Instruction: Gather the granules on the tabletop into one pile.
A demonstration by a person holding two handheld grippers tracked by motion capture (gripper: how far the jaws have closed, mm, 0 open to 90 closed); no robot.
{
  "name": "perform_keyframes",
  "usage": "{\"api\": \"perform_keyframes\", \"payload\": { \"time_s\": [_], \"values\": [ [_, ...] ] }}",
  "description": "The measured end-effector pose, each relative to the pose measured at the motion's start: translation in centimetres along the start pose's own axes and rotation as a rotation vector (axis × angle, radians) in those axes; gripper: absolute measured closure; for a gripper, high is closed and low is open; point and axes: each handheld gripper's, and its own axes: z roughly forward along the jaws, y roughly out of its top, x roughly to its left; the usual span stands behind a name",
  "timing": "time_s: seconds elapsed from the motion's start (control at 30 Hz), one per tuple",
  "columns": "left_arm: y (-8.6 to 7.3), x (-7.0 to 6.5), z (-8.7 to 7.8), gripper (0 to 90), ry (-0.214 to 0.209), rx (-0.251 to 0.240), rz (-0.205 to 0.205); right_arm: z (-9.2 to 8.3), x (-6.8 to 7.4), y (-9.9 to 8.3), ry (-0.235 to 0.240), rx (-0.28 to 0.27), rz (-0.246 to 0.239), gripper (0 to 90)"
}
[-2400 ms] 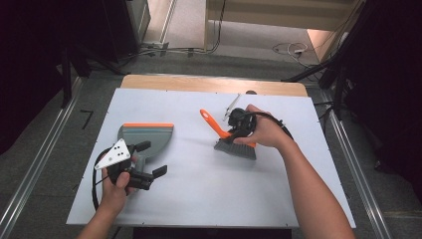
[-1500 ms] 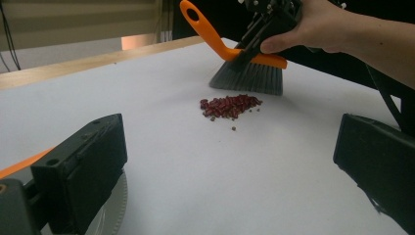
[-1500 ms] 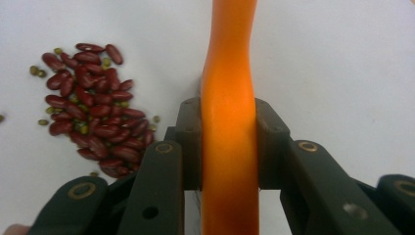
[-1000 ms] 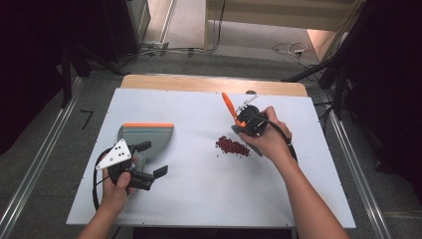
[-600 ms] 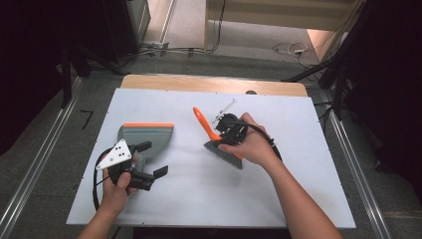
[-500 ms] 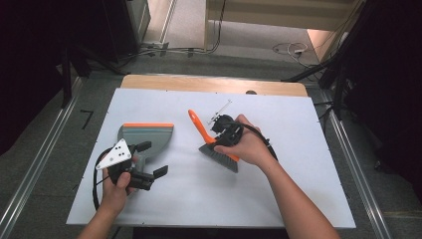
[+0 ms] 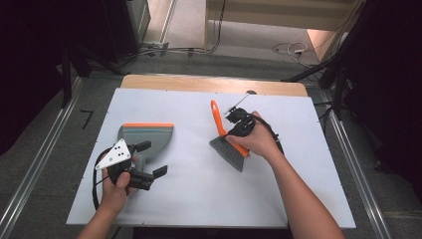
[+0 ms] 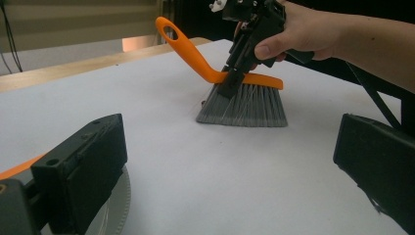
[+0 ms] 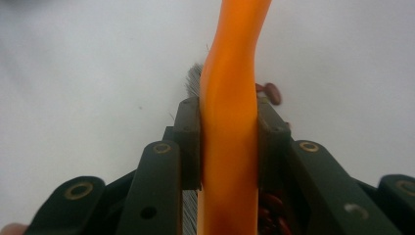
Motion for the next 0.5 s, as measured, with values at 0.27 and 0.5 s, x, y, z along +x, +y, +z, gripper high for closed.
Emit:
{"api": "perform_keyframes", "payload": {
  "time_s": [0.27, 0.5],
  "values": [
    [0.0, 0.0, 0.1, 0.0, 0.001, 0.004, 0.001, -0.8, -0.7, -0.2, -0.065, -0.017, -0.032, 67.5],
    [0.0, 0.0, 0.1, 0.0, 0.001, 0.006, 0.000, -1.5, 0.0, -0.1, -0.072, -0.024, -0.096, 68.0]
  ]
}}
